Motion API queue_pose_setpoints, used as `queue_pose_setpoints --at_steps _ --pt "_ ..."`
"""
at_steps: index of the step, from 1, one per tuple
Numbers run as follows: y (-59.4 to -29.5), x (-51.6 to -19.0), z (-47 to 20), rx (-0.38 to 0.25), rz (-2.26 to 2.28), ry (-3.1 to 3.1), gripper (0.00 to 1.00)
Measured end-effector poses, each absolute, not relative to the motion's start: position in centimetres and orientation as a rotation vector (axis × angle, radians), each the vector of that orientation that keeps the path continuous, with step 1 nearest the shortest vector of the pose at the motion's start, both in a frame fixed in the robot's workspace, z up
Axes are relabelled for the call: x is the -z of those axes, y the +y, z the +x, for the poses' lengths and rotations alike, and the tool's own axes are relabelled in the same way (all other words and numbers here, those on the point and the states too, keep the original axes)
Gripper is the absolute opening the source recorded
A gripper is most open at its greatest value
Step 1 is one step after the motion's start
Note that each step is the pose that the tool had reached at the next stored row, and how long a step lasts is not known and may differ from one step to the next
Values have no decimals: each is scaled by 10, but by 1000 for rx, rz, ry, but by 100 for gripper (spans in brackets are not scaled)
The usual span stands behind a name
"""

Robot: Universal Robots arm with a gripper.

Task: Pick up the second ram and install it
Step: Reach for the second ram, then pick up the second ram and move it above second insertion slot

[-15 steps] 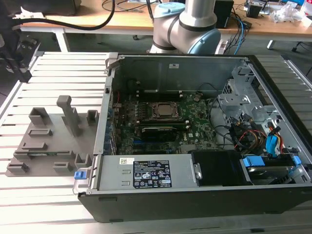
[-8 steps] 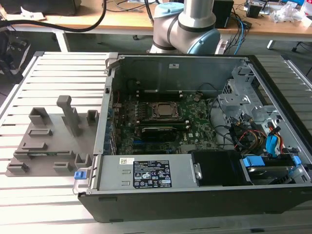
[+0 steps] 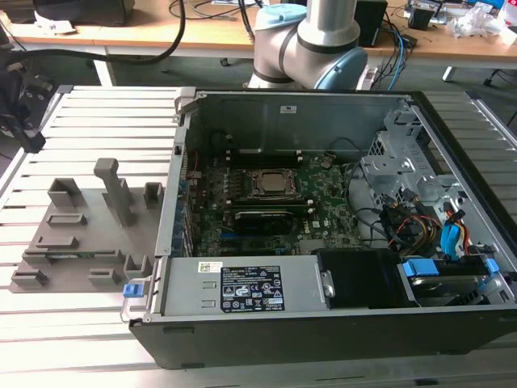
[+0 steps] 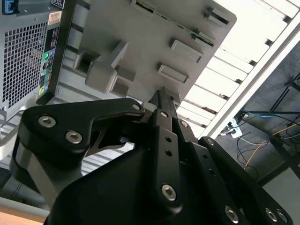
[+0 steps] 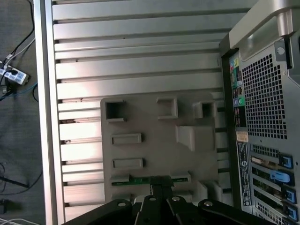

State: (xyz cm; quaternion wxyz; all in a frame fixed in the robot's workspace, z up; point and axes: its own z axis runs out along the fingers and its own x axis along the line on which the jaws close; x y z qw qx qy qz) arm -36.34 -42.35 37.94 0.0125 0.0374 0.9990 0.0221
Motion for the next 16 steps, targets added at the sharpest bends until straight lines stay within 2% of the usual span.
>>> queue_pose_setpoints --at_steps 4,16 --pt "-435 -379 -363 -69 116 3114 11" --pt "-436 -379 -363 -69 73 3116 11"
